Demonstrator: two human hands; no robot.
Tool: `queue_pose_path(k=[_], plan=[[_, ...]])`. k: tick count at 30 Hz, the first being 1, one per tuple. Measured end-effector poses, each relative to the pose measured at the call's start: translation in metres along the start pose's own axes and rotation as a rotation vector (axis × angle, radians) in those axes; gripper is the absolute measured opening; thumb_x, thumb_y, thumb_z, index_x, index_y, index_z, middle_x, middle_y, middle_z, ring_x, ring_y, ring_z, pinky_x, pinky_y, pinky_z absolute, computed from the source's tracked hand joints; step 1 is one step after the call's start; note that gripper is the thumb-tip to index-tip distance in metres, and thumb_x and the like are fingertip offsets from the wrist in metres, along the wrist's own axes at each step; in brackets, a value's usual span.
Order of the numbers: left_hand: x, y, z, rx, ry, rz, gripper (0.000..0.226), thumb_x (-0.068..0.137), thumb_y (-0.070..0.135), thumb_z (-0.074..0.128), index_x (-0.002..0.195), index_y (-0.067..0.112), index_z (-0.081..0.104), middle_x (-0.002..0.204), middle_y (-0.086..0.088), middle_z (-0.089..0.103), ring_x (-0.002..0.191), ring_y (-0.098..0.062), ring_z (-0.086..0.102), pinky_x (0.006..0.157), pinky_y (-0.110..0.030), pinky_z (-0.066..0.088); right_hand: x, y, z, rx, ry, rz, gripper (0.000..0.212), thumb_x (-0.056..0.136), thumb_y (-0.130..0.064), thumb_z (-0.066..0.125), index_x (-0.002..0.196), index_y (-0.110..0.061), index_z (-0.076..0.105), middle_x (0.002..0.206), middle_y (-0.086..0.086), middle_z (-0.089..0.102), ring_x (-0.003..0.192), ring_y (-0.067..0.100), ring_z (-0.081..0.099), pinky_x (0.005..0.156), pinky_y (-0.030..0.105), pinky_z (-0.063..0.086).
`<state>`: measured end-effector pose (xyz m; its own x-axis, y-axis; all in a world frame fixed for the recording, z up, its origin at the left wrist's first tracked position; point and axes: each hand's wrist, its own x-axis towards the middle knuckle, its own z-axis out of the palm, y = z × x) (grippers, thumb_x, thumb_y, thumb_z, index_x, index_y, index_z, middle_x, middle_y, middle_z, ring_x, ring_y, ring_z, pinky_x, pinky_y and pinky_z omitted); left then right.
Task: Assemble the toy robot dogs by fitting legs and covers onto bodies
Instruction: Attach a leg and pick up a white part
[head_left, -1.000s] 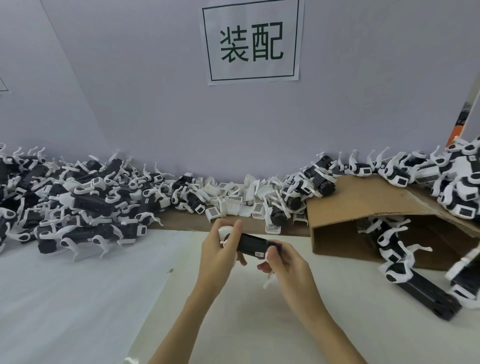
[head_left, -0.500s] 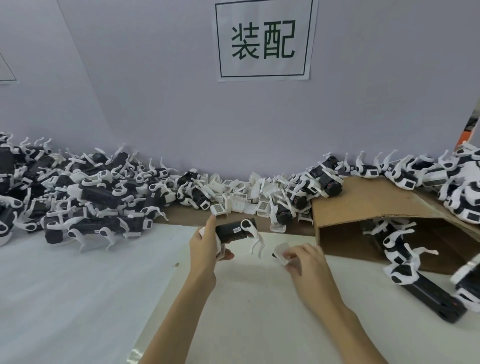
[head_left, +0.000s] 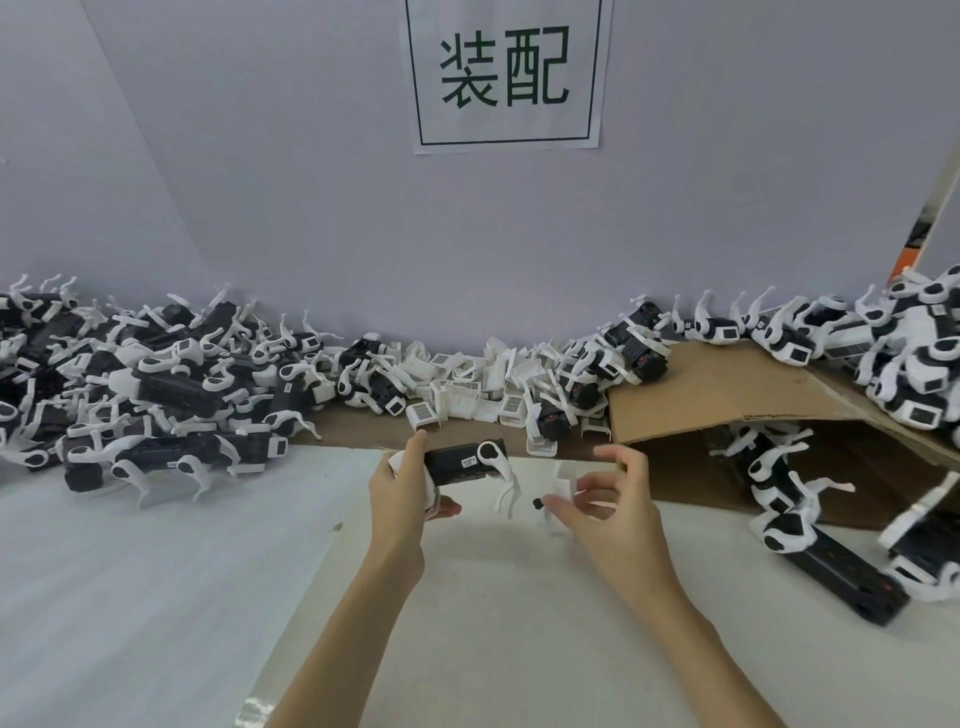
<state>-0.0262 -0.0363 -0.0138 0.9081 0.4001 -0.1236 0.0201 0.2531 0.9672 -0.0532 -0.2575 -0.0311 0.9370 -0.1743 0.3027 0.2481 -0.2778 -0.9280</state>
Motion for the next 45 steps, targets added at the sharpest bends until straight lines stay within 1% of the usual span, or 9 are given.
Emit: queue_pose_path(k=[4, 8, 11, 15, 19, 22, 27, 35, 45], plan=[[-0.003, -0.002, 0.003, 0.025, -0.021, 0.009, 0.036, 0.100, 0.044, 0.065, 0.106, 0.009, 0.060, 0.068, -0.007, 0.058, 0.048, -0.025, 0.061, 0.060, -0.033, 0.059, 0.002, -0.001, 0.004, 0.179, 0.027, 0.109, 0.039, 0.077, -0.039, 0.089, 0.107, -0.026, 0.069, 0.094, -0.007, 0.076, 0.090, 0.008, 0.072, 0.076, 0.019, 0.055], [-0.006, -0.003, 0.006, 0.062, -0.055, 0.013, 0.035, 0.101, 0.044, 0.064, 0.107, 0.010, 0.061, 0.065, -0.005, 0.059, 0.050, -0.024, 0.064, 0.065, -0.035, 0.061, 0.002, -0.002, 0.007, 0.494, 0.022, 0.214, 0.035, 0.089, -0.021, 0.081, 0.114, -0.010, 0.060, 0.086, 0.008, 0.077, 0.075, 0.021, 0.076, 0.065, 0.037, 0.063], [-0.009, -0.005, 0.008, 0.114, -0.101, 0.043, 0.038, 0.101, 0.047, 0.065, 0.107, 0.009, 0.062, 0.061, -0.005, 0.063, 0.052, -0.024, 0.066, 0.080, -0.042, 0.061, 0.002, -0.005, 0.006, 0.439, 0.006, 0.212, 0.050, 0.086, -0.047, 0.074, 0.115, -0.012, 0.052, 0.068, 0.004, 0.064, 0.055, 0.017, 0.056, 0.045, 0.027, 0.043], [-0.016, -0.006, 0.012, 0.238, -0.199, 0.186, 0.050, 0.099, 0.058, 0.064, 0.093, 0.010, 0.053, 0.082, -0.019, 0.070, 0.053, -0.025, 0.061, 0.062, -0.030, 0.057, 0.002, -0.011, 0.002, 0.550, -0.105, 0.249, 0.055, 0.091, -0.067, 0.043, 0.119, -0.021, 0.050, 0.087, 0.009, 0.061, 0.070, 0.017, 0.055, 0.057, 0.028, 0.041], [-0.028, -0.005, 0.016, 0.343, -0.287, 0.365, 0.079, 0.088, 0.084, 0.048, 0.095, 0.006, 0.050, 0.067, -0.010, 0.054, 0.052, -0.023, 0.056, 0.057, -0.031, 0.049, -0.006, -0.016, 0.001, 0.109, -0.086, -0.132, 0.035, 0.095, -0.052, 0.059, 0.124, -0.033, 0.064, 0.110, -0.015, 0.068, 0.105, 0.006, 0.065, 0.087, 0.019, 0.050], [-0.038, -0.010, 0.021, 0.382, -0.374, 0.504, 0.084, 0.088, 0.093, 0.036, 0.096, 0.010, 0.049, 0.065, -0.003, 0.050, 0.059, -0.019, 0.048, 0.057, -0.034, 0.042, -0.014, -0.025, 0.007, -0.031, -0.080, -0.300, 0.046, 0.087, -0.044, 0.075, 0.128, -0.025, 0.069, 0.118, -0.011, 0.065, 0.115, 0.005, 0.061, 0.092, 0.014, 0.048], [-0.044, -0.013, 0.023, 0.389, -0.431, 0.564, 0.071, 0.091, 0.090, 0.033, 0.098, 0.022, 0.052, 0.068, 0.003, 0.055, 0.060, -0.014, 0.048, 0.056, -0.032, 0.041, -0.025, -0.023, 0.014, -0.369, -0.298, -0.383, 0.062, 0.103, -0.048, 0.055, 0.159, -0.031, 0.035, 0.139, -0.018, 0.050, 0.130, 0.001, 0.044, 0.108, 0.020, 0.038], [-0.050, -0.013, 0.028, 0.469, -0.388, 0.612, 0.036, 0.101, 0.073, 0.033, 0.083, 0.043, 0.043, 0.059, 0.011, 0.053, 0.055, -0.009, 0.048, 0.058, -0.027, 0.038, -0.027, -0.020, 0.022, -0.702, 0.020, -0.583, 0.059, 0.079, -0.024, 0.090, 0.132, -0.017, 0.065, 0.110, -0.004, 0.072, 0.096, 0.020, 0.066, 0.085, 0.034, 0.055], [-0.047, -0.013, 0.027, 0.497, -0.344, 0.571, 0.063, 0.090, 0.093, 0.026, 0.086, 0.032, 0.044, 0.060, 0.009, 0.054, 0.056, -0.013, 0.051, 0.059, -0.038, 0.044, -0.031, -0.020, 0.031, -0.803, 0.106, -0.644, 0.059, 0.073, -0.026, 0.094, 0.122, -0.012, 0.066, 0.111, 0.001, 0.074, 0.094, 0.023, 0.072, 0.081, 0.036, 0.060]])
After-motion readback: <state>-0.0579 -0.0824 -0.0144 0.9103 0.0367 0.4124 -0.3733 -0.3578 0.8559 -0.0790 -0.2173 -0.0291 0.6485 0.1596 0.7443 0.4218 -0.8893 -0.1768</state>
